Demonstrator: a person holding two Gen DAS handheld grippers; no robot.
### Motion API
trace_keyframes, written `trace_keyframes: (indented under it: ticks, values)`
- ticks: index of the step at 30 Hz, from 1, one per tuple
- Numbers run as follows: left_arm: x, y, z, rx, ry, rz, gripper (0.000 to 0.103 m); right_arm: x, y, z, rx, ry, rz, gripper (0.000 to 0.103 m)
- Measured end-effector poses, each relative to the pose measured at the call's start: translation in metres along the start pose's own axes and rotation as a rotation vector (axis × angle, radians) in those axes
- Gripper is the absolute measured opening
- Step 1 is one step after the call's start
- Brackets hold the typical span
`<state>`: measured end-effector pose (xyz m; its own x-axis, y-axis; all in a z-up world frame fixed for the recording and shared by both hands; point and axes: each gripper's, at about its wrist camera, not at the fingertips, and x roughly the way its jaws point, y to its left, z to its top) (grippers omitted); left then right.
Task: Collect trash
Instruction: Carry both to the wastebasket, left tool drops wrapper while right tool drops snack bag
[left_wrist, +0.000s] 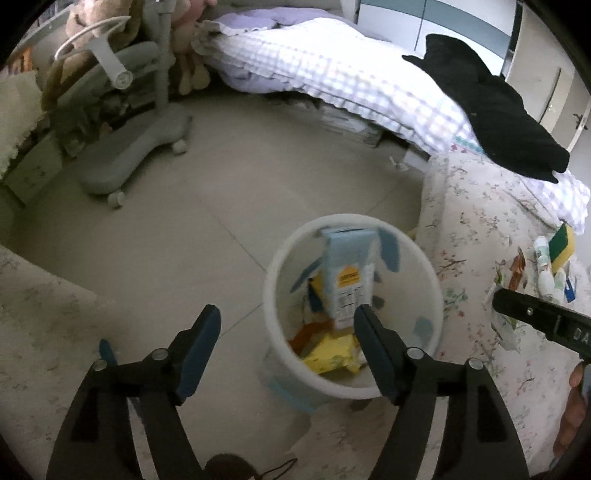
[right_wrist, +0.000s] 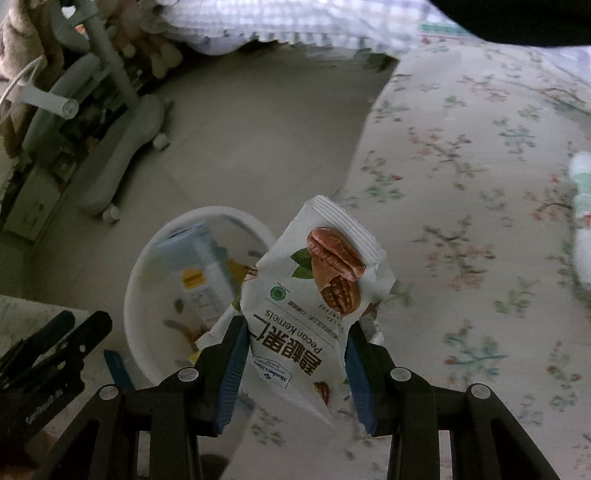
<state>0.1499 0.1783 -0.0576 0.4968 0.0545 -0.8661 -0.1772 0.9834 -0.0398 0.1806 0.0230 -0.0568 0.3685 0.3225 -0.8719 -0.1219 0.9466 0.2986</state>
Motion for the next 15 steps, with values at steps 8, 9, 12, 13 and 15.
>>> trace_keyframes:
  ticks: [8,9,12,13,15]
  values:
    - [-0.005,0.018,-0.006,0.013,-0.011,0.039,0.088,0.025,0.025,0.005,-0.016,0.017,0.022,0.045]
    - [-0.006,0.02,-0.006,0.015,-0.013,0.043,0.088,0.028,0.027,0.005,-0.017,0.018,0.024,0.045]
    - [-0.008,0.024,-0.008,0.021,-0.017,0.051,0.088,0.035,0.032,0.005,-0.019,0.022,0.027,0.047]
    - [-0.008,0.025,-0.008,0.023,-0.017,0.054,0.088,0.037,0.033,0.005,-0.017,0.023,0.03,0.047]
    - [-0.008,0.029,-0.009,0.021,-0.015,0.061,0.089,0.038,0.034,0.005,-0.017,0.022,0.048,0.051]
